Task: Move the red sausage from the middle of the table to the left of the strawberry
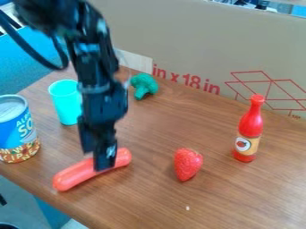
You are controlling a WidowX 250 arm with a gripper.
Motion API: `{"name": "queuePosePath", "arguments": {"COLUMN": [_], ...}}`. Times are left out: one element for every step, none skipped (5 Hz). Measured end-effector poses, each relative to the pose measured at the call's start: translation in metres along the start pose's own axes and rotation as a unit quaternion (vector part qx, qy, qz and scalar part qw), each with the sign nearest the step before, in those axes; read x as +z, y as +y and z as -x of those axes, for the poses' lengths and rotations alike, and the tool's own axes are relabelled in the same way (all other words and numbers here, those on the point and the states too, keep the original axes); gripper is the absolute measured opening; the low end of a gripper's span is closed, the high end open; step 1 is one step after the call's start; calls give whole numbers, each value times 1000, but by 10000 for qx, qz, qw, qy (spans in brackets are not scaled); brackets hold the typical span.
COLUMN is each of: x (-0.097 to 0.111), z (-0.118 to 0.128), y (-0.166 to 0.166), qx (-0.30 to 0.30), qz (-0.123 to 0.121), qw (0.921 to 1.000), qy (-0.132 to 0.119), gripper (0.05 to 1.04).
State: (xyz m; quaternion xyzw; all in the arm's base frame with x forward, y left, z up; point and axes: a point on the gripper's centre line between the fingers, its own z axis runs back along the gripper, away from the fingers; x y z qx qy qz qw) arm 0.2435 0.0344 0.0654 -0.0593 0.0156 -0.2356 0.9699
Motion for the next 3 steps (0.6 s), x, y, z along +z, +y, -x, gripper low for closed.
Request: {"name": "queuePosePath", "arguments": {"x": [41,74,91], "z": [-5,8,30], "y": [-14,-6,11], "qx": [-81,209,1030], "qz": [33,-777,-1481], "qw": [9978,9930,9827], "qy": [-658,-868,-420], "gripper": [1010,1006,1005]}}
